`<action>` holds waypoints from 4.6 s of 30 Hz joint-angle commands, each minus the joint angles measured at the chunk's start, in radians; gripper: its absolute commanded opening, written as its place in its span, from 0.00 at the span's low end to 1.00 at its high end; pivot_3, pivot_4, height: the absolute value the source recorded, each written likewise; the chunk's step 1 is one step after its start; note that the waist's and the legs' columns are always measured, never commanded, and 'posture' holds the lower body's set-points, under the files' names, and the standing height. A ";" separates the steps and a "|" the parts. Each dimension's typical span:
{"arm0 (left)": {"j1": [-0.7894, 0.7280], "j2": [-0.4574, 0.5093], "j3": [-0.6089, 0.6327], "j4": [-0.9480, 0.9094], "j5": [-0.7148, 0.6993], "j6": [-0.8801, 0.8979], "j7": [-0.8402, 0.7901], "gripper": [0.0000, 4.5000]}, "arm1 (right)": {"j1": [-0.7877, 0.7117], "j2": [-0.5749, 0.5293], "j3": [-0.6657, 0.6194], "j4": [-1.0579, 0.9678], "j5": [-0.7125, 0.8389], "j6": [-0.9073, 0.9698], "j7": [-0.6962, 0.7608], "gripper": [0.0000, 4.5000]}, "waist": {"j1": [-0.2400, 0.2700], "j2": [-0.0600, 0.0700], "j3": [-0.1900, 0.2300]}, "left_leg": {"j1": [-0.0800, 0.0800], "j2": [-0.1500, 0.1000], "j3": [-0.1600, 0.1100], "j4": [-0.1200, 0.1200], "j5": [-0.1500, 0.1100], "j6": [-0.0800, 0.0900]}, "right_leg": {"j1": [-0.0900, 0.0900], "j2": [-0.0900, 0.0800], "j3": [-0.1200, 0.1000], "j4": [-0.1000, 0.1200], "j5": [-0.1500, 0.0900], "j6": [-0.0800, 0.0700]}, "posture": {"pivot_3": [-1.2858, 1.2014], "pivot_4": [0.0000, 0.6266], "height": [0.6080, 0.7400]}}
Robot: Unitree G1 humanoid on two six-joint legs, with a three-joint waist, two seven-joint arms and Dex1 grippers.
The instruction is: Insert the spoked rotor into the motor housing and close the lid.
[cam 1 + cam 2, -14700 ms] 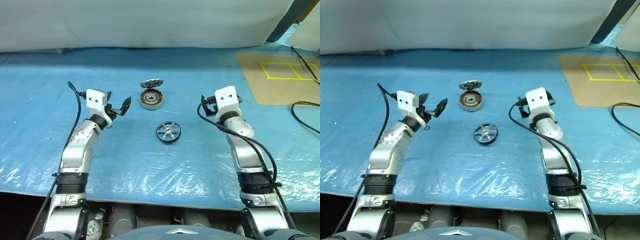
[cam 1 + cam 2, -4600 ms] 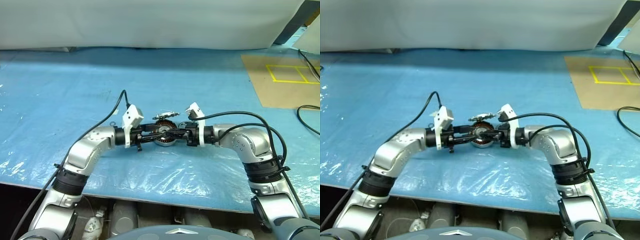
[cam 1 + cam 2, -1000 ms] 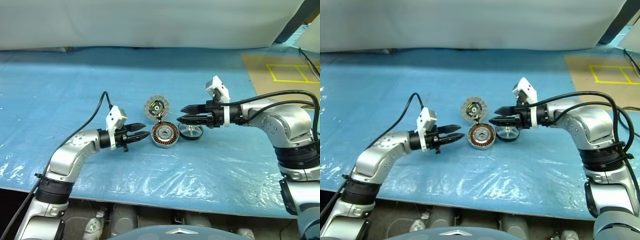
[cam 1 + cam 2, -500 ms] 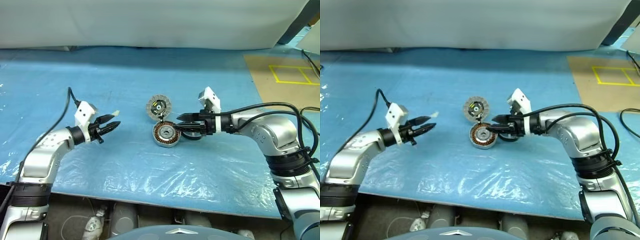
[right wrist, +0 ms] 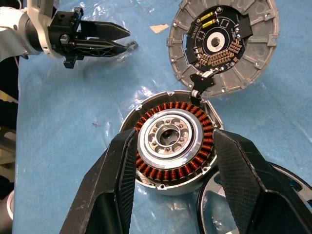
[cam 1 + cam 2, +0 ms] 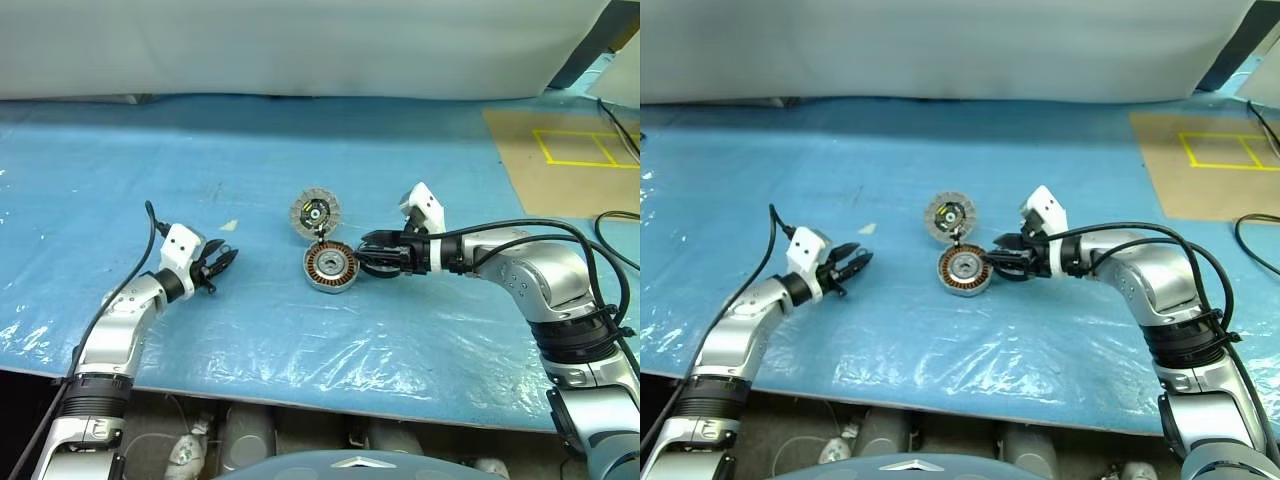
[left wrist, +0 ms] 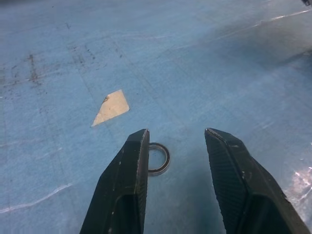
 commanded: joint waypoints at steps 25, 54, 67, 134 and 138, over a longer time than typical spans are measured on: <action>0.017 -0.027 0.003 0.117 0.017 -0.029 0.019 0.41 | -0.005 0.017 -0.010 0.065 -0.084 -0.051 -0.013 0.57 | 0.000 0.001 -0.001 | 0.002 0.000 0.000 0.002 0.000 0.000 | 0.001 0.000 0.000 0.002 0.000 0.000 | 0.52 0.24 1.00; 0.023 -0.013 -0.035 0.114 0.030 -0.019 -0.047 0.15 | 0.000 0.042 -0.014 0.077 -0.113 -0.057 -0.009 0.58 | -0.006 0.006 -0.004 | 0.010 -0.001 0.000 -0.004 0.000 0.000 | 0.007 0.000 0.003 -0.002 -0.001 0.000 | 0.52 0.24 1.00; -0.021 0.003 -0.073 -0.270 -0.123 0.168 -0.150 0.15 | 0.130 -0.004 -0.099 -0.031 -0.067 -0.185 0.061 0.58 | 0.006 0.005 -0.003 | 0.000 0.000 0.001 -0.004 0.000 0.000 | -0.002 0.000 0.001 -0.003 0.000 0.000 | 0.52 0.24 1.00; -0.357 -0.180 -0.361 0.195 0.114 -0.051 -0.352 0.52 | 0.251 0.013 -0.057 -0.079 -0.136 -0.208 -0.040 0.58 | 0.006 0.005 -0.003 | -0.002 -0.002 -0.001 -0.001 0.002 0.004 | -0.003 -0.002 0.001 0.001 0.000 0.001 | 0.52 0.24 1.00; -0.366 -0.172 -0.364 0.182 0.118 -0.047 -0.359 0.67 | 0.245 0.015 -0.059 -0.073 -0.135 -0.206 -0.038 0.58 | 0.005 0.005 -0.003 | -0.002 -0.002 -0.001 -0.001 0.002 0.004 | -0.003 -0.002 0.001 0.001 0.000 0.001 | 0.52 0.24 1.00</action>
